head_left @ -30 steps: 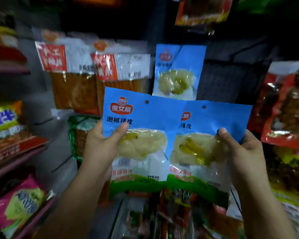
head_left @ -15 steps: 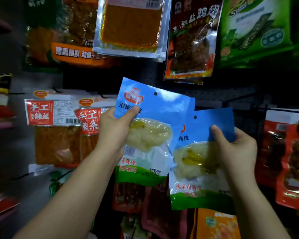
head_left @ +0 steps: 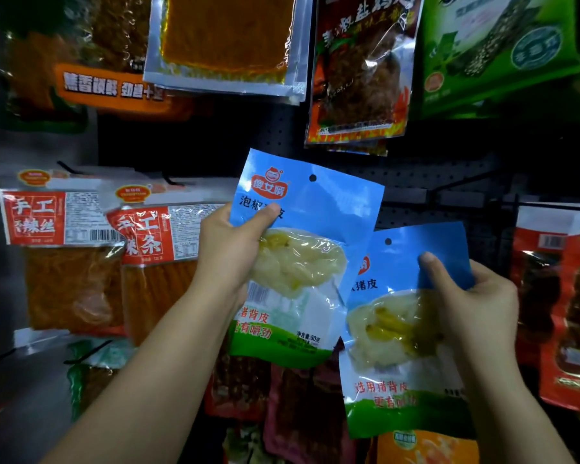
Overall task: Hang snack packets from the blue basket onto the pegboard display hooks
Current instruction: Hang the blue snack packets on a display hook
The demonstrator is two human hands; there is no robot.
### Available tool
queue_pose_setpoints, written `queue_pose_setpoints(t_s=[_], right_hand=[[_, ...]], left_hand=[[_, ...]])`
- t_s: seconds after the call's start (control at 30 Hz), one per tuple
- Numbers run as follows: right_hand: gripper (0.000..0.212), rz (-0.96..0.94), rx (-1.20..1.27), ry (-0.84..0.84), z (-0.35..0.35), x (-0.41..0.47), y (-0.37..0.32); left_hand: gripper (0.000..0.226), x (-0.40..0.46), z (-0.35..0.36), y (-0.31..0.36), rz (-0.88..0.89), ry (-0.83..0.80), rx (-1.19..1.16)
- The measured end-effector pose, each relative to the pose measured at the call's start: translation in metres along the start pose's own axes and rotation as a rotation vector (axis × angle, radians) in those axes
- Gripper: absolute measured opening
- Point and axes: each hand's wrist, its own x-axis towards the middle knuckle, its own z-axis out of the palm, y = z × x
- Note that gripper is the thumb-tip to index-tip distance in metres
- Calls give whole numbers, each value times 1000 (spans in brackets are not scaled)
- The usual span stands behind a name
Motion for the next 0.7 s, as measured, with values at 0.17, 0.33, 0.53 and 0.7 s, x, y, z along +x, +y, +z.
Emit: queue_pose_setpoints(t_s=[0.17, 0.33, 0.53, 0.7], right_hand=[[24, 3, -6, -24, 2, -5, -3], [24, 9, -1, -35, 1, -9, -4], [26, -7, -3, -13, -5, -11, -5], [26, -31, -76, -8, -13, -15, -4]], left_hand=[[12, -4, -4, -2, 25, 1, -12], [7, -1, -5, 4, 51, -17, -14], [7, 7, -6, -3, -15, -20, -1], [8, 15, -5, -17, -18, -1, 55]])
